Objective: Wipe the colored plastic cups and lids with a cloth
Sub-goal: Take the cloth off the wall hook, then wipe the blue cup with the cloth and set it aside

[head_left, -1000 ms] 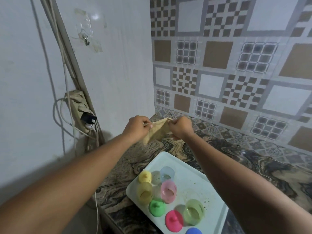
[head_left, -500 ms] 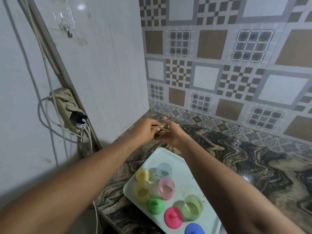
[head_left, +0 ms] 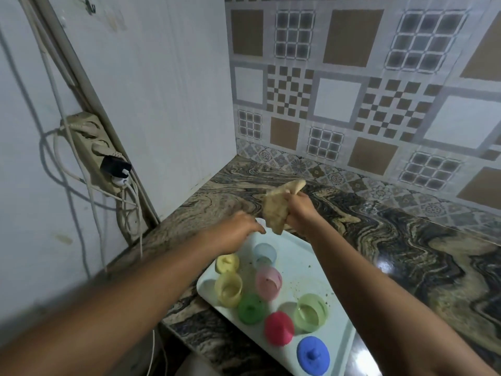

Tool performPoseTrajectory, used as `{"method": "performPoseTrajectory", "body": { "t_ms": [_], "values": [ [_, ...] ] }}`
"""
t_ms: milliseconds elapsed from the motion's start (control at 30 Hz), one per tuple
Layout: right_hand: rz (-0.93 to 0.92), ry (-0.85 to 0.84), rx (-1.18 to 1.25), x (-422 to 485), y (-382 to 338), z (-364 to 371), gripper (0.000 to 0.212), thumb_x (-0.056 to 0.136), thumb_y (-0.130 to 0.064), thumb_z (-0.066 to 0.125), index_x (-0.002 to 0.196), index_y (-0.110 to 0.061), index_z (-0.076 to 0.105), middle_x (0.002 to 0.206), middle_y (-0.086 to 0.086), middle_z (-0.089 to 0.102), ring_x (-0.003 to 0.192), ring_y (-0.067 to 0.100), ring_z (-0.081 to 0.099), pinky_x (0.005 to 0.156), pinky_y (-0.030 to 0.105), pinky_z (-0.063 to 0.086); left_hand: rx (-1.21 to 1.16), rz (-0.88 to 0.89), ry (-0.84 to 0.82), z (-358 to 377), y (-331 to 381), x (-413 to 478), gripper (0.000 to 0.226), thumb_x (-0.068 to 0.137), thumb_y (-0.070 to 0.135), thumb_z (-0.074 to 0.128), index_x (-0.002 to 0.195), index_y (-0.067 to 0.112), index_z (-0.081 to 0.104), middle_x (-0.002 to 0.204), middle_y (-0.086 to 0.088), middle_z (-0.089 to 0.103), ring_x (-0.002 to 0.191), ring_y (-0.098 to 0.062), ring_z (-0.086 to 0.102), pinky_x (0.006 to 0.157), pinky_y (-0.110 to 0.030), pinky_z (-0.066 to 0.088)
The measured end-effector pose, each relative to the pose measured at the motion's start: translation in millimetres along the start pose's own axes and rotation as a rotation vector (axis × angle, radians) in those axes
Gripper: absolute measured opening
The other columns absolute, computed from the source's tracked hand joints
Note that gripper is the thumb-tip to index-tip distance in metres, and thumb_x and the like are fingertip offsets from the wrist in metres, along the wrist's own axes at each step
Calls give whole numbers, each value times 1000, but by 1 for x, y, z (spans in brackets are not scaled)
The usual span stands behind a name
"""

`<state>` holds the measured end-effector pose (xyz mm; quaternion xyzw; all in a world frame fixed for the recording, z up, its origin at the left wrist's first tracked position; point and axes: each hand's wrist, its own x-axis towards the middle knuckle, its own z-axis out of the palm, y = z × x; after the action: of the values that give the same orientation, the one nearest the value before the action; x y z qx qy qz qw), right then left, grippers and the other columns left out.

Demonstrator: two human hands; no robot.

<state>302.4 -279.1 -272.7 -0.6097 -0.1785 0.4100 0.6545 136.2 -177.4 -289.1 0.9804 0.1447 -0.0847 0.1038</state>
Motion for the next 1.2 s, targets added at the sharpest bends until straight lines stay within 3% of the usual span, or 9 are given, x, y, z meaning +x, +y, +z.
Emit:
{"method": "performPoseTrajectory", "body": {
  "t_ms": [67,200,367,500,633,800,933,1067,1200],
  "values": [
    [-30,-45,-12,-5,9,-6,21,96,-12,63,77,-3,59,74,17,60,67,31,60,62,39,49,91,21,-105,10,3,-1,59,92,-5,57,140,30,55,143,-9,49,136,-29,35,100,-46,45],
    [48,40,25,-10,18,-12,22,109,-14,43,100,-4,60,94,18,65,80,32,68,70,46,58,181,24,-196,27,2,0,48,97,9,58,137,36,58,151,-5,45,141,-29,35,104,-46,43],
    [96,68,-3,-8,26,-18,23,110,-12,40,107,-4,62,99,17,66,91,35,67,92,61,53,166,53,-173,38,-2,6,26,95,23,63,117,36,70,126,3,64,124,-23,49,99,-44,45],
    [114,88,-8,-12,30,-21,24,110,-13,39,99,-11,59,99,14,65,87,29,67,86,54,55,150,67,-99,45,-4,8,16,92,24,65,102,34,71,107,8,67,108,-19,56,87,-38,48],
    [87,72,-39,-18,33,-30,19,106,-7,43,103,-4,62,99,19,66,84,31,68,74,44,57,-46,9,-11,55,-14,11,12,89,20,66,90,31,68,97,9,67,89,-13,65,78,-41,56],
    [25,76,-109,-23,28,-37,22,110,-18,40,104,-18,61,110,19,66,100,35,67,92,55,55,-401,-91,121,29,-12,8,11,98,15,61,95,19,71,91,3,69,78,-16,64,72,-33,52],
    [-81,-60,-200,-29,19,-26,24,110,-22,43,118,-16,65,119,14,68,109,32,64,89,45,52,-563,-140,257,-9,-4,7,10,98,18,62,96,22,71,92,9,70,85,-14,68,83,-41,56],
    [-146,-106,-227,-34,5,-13,26,111,-30,40,109,-27,66,92,-2,68,82,17,64,69,28,52,-840,-253,351,-37,11,6,10,99,19,63,90,21,68,88,-2,65,74,-22,69,66,-50,63],
    [-188,-90,-193,-33,-9,-9,34,111,-34,39,98,-23,69,63,-12,68,58,11,63,52,25,52,-1023,-286,434,-48,19,5,18,95,23,68,113,28,70,116,-3,64,101,-24,70,63,-40,65]
  ]
}}
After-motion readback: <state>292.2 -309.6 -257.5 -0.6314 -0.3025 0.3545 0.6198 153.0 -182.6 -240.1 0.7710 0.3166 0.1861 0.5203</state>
